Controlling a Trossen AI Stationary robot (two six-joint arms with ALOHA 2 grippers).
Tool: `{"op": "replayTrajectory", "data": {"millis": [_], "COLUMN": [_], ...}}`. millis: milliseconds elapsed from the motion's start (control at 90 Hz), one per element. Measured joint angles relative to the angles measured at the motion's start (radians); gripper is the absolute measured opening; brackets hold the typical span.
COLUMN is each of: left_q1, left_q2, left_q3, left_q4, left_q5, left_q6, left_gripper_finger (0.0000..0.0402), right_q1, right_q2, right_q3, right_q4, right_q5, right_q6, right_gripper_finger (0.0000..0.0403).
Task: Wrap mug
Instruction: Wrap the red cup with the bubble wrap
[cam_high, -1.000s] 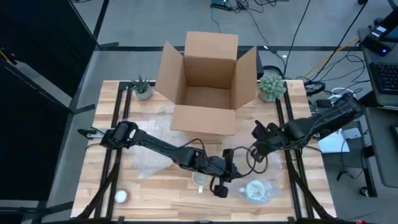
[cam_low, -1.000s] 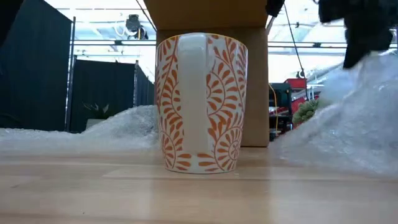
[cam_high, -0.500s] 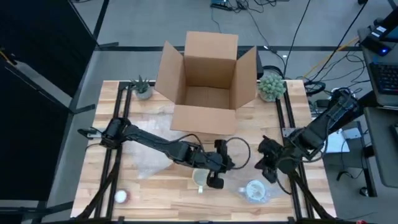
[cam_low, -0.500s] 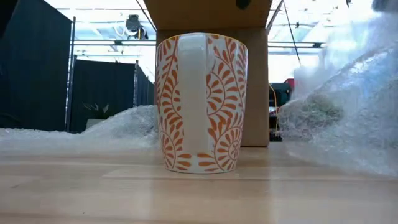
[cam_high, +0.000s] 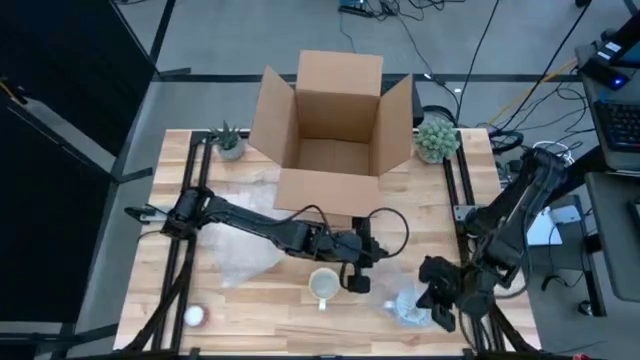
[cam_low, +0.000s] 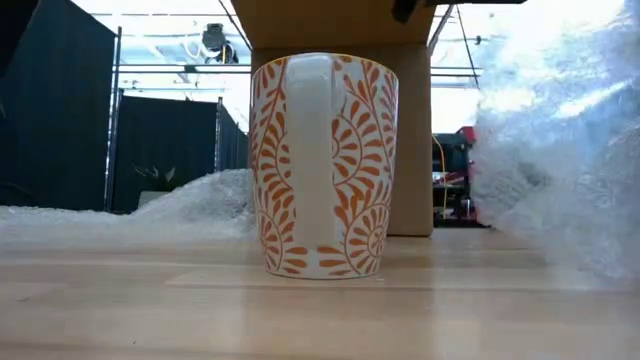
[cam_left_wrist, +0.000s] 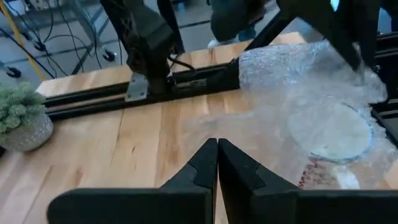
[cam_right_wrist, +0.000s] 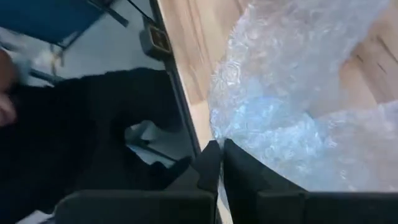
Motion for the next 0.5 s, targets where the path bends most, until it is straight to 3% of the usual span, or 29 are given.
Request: {"op": "replayTrajectory", "data": {"millis": [500], "left_q1": [0.006], "left_q2": [0.000], "left_q3": [0.000], "left_q4": [-0.039], "left_q5": [-0.031], "left_q6": [-0.002], "left_gripper_finger": [0.0000], "right_q1": [0.022], "right_q2": [0.208], "right_q3": [0.000], "right_q4": [0.044], "right_q5": [-0.052], "right_q6": [-0.023], "right_gripper_finger": [0.0000]}}
